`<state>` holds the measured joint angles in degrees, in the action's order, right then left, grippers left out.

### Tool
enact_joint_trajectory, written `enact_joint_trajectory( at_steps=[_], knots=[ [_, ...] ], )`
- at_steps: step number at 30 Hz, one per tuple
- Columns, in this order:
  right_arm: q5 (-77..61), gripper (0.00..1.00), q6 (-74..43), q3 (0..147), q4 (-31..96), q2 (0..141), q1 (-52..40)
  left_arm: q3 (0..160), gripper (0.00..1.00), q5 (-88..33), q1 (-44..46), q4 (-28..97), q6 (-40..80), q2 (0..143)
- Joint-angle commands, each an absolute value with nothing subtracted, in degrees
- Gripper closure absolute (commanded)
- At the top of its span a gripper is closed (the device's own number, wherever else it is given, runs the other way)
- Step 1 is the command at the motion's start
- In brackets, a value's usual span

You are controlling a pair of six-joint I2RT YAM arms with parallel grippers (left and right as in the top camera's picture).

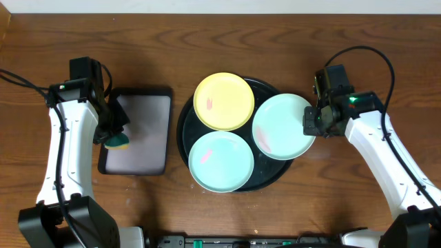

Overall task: Clean dirty plates on tray and stack at the side
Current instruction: 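Lift the right light-blue plate by its rim with the right gripper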

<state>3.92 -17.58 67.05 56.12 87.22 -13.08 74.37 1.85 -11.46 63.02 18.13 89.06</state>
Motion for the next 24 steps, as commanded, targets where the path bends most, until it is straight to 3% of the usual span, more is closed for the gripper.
enact_joint_trajectory(
  at_steps=[1, 13, 24],
  knots=[
    [-1.48, 0.99, -18.44, 68.25, 56.10, 86.48, -13.06, 74.26, 0.92, 1.93, -11.51, 63.35, 17.61, 88.95],
    [-23.55, 0.99, -18.92, 68.25, 50.02, 86.48, -13.04, 74.24, 0.92, 1.93, -11.51, 63.35, 17.63, 88.95],
    [-25.56, 0.99, -21.85, 67.59, 47.20, 86.94, -13.06, 74.24, 0.92, 1.91, -11.51, 63.35, 17.82, 88.95]
  ],
)
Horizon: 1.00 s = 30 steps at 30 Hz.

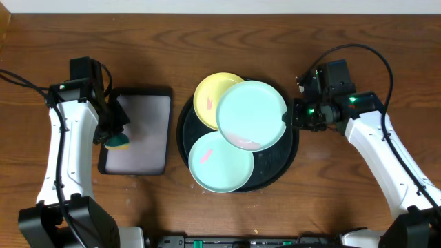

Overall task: Clean dirty plates on tray and stack at the side
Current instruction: 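Lift the right light-blue plate by its rim with the right gripper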

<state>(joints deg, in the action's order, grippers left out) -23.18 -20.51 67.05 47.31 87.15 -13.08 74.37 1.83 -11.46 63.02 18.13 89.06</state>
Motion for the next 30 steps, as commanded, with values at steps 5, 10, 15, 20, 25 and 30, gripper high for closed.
enact_joint_trajectory(
  at_steps=[5, 10, 15, 20, 25, 30],
  knots=[
    [-26.00, 0.99, -21.89, 66.85, 47.16, 87.55, -13.06, 74.24, 0.92, 1.91, -11.51, 63.35, 17.82, 88.95],
    [-25.96, 0.99, -23.40, 66.11, 47.07, 87.55, -13.37, 74.24, 0.93, 1.91, -11.51, 63.31, 17.82, 88.95],
    [-23.64, 0.99, -25.82, 64.71, 45.76, 87.55, -15.44, 74.24, 0.92, 1.93, -11.51, 62.65, 17.82, 88.95],
    [-17.06, 0.99, -30.52, 63.55, 44.01, 87.55, -19.49, 74.24, 0.93, 1.93, -11.51, 62.57, 17.82, 88.95],
    [-10.07, 0.99, -34.22, 63.53, 40.32, 87.55, -26.20, 74.24, 0.92, 1.93, -11.51, 62.67, 17.82, 88.95],
    [-5.87, 0.99, -38.85, 63.53, 36.03, 87.55, -31.11, 74.24, 0.92, 1.93, -11.51, 62.70, 17.82, 88.95]
  ],
)
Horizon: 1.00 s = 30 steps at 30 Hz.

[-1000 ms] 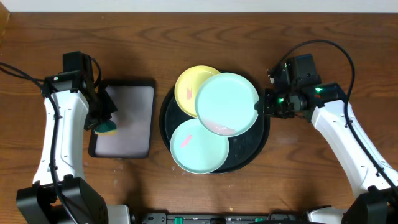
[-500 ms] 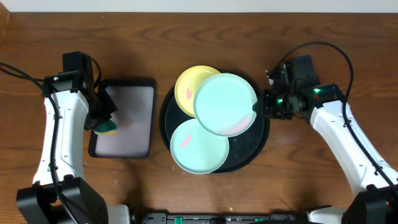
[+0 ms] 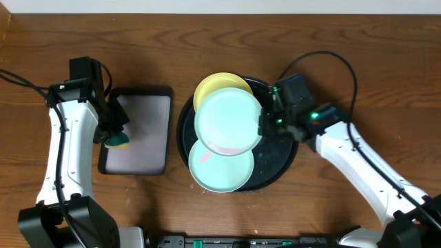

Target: Clean dirty plates on tray and stack at the side

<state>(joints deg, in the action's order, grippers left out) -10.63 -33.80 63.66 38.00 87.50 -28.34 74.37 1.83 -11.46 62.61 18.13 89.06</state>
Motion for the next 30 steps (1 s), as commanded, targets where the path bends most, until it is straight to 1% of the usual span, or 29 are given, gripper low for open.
enact_joint_trajectory(
  at_steps=[1, 6, 10, 14, 17, 21, 26, 30],
  knots=[
    [-4.84, 0.99, -39.57, 63.53, 34.96, 87.55, -32.16, 74.24, 0.92, 1.93, -11.51, 62.72, 17.80, 88.95],
    [-2.98, 0.99, -41.39, 63.53, 30.09, 87.57, -35.99, 74.17, 0.93, 1.93, -11.51, 62.96, 17.82, 88.95],
    [-2.87, 0.99, -43.64, 63.53, 27.77, 87.61, -37.04, 74.06, 0.93, 1.93, -11.51, 62.94, 17.82, 88.95],
    [0.21, 0.99, -45.67, 63.53, 25.50, 88.40, -38.26, 74.04, 0.93, 1.93, -11.51, 62.94, 17.82, 88.95],
    [1.98, 0.99, -45.89, 63.53, 22.74, 89.84, -39.24, 74.04, 0.93, 1.93, -11.51, 62.96, 17.82, 88.95],
    [1.63, 0.98, -48.71, 63.55, 17.76, 93.32, -40.42, 74.04, 0.92, 1.93, -11.51, 63.13, 17.82, 88.95],
    [1.65, 0.98, -49.50, 63.81, 11.35, 97.08, -41.89, 74.04, 0.93, 1.96, -11.51, 63.11, 17.80, 88.95],
    [4.32, 0.98, -50.59, 63.83, 6.31, 98.96, -43.16, 74.04, 0.93, 2.00, -11.51, 63.09, 17.80, 88.95]
  ],
)
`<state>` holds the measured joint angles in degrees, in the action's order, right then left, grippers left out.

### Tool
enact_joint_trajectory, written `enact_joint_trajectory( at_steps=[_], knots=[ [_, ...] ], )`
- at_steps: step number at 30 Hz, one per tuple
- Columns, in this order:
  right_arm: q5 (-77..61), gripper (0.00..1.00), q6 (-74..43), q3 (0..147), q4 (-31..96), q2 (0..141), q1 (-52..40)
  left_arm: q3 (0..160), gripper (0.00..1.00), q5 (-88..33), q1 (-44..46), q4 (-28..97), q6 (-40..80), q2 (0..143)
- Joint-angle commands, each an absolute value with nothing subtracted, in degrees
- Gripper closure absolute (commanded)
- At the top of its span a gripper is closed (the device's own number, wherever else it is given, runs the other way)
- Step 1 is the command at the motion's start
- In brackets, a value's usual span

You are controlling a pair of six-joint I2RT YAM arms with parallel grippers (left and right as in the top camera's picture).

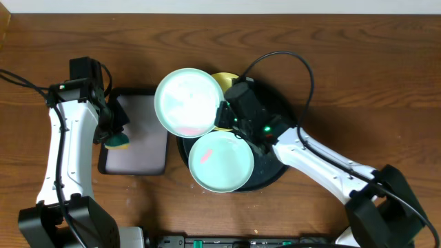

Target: Clean dirty plates on tray and stack at the side

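Observation:
My right gripper (220,116) is shut on the right rim of a mint-green plate (186,102) with a pink smear, holding it above the left edge of the round black tray (279,162). A second mint plate (220,160) with a pink smear lies at the tray's front. Behind the arm only a sliver of the yellow plate (222,80) shows. My left gripper (116,140) is shut on a yellow and green sponge (117,143) at the left edge of the small dark rectangular tray (141,131).
The wooden table (358,83) extends to the right of the round tray. The right arm's cable (289,62) loops over the tray's back. The left arm (65,151) runs down the table's left side.
My right gripper has carried the mint plate further left, from over the tray's middle to above its left edge, near the small dark tray. The left arm has not moved.
At first my right gripper gripped the mint plate at the tray's right side. Then the plate hung over the tray's upper middle, then over its left-centre, and now it hangs at the tray's left edge. The left gripper stayed put with the sponge throughout.

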<state>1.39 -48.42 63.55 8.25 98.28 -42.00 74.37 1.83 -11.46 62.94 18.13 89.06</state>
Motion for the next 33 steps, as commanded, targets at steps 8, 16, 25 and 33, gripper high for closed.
enact_joint_trajectory(
  at_steps=[8, 16, 25, 33],
  knots=[
    [9.76, 0.98, -50.76, 64.29, -0.91, 101.47, -45.63, 74.04, 0.93, 2.00, -11.51, 63.11, 17.80, 88.95],
    [13.67, 0.98, -50.78, 67.29, -2.44, 102.00, -46.61, 74.04, 0.93, 2.02, -11.51, 63.16, 17.78, 88.95],
    [10.11, 0.98, -50.76, 68.73, -0.97, 101.62, -45.56, 74.04, 0.93, 2.02, -11.51, 63.13, 17.78, 88.95],
    [-2.07, 0.99, -48.58, 68.75, 11.68, 94.76, -36.34, 74.04, 0.93, 1.98, -11.51, 63.11, 17.80, 88.95]
  ],
)
